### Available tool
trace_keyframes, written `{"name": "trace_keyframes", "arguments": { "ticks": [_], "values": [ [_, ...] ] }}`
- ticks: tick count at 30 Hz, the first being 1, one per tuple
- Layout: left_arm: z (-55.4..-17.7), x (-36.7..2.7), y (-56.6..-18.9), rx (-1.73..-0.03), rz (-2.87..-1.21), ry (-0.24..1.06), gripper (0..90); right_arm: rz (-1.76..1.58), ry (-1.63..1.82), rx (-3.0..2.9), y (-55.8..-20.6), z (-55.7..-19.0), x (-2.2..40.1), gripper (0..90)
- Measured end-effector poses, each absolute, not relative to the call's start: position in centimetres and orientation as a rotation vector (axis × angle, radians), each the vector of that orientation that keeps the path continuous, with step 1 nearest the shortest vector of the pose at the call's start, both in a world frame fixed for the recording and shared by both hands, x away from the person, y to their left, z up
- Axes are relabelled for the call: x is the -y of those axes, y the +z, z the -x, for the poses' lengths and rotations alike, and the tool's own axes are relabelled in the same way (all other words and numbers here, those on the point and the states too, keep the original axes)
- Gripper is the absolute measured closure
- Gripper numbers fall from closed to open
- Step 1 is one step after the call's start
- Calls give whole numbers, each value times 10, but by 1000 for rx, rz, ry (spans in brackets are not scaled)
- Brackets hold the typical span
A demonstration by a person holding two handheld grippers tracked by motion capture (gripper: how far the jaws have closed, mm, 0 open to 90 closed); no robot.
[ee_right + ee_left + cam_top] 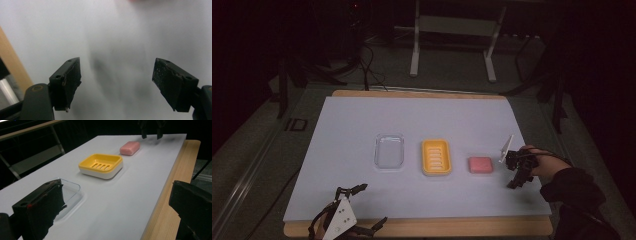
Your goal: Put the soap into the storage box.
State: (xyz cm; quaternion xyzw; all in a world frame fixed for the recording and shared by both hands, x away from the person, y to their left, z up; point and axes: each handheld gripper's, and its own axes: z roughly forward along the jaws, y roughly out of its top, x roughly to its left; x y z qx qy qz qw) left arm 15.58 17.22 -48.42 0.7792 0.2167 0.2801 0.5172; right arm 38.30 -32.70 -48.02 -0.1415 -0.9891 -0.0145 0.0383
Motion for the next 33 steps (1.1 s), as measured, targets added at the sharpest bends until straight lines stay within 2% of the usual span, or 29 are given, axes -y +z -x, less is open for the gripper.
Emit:
{"name": "trace_keyframes", "arguments": {
  "ticks": [33],
  "values": [
    [-147,-182,-486,-588,-1872,705,5,99,-133,3133,-481,-419,262,212]
  ]
}}
